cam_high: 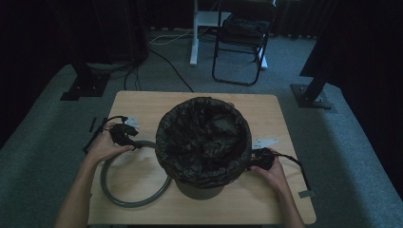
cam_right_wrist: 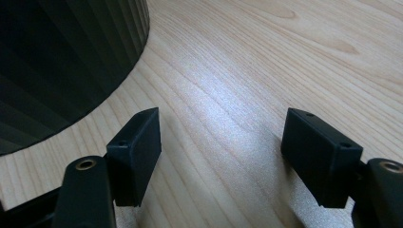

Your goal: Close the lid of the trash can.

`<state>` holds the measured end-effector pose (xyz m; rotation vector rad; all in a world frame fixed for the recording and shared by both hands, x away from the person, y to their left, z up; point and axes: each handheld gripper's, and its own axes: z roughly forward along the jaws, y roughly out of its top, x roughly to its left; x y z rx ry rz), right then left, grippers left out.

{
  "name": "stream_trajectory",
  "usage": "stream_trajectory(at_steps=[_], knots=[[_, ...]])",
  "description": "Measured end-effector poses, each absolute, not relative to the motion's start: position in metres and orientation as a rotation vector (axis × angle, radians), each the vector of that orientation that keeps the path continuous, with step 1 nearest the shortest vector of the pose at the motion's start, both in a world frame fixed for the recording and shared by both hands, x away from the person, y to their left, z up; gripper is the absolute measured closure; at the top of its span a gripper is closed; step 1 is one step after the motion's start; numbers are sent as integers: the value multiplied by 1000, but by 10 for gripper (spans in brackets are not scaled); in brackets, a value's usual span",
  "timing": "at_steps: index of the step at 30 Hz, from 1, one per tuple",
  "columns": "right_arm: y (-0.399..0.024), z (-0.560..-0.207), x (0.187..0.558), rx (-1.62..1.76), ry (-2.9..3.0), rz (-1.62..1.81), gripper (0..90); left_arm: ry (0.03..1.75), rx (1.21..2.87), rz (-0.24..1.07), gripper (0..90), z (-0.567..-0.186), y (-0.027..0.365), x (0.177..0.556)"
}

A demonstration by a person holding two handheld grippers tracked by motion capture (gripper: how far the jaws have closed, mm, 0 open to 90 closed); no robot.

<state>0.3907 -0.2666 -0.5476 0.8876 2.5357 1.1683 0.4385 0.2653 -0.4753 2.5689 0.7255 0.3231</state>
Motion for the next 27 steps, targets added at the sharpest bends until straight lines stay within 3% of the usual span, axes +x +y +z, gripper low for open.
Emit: stream_trajectory(at_steps=[8, 18, 27], knots=[[-267, -548, 391, 894, 2534, 1170, 291, 801, 2565, 361, 414, -487, 272, 444], [-267, -547, 390, 898, 2533, 1170, 290, 835, 2607, 317, 425, -502, 276, 448], [-267, -548, 390, 899, 2532, 1172, 291, 870, 2592, 298, 518, -511, 280, 448]])
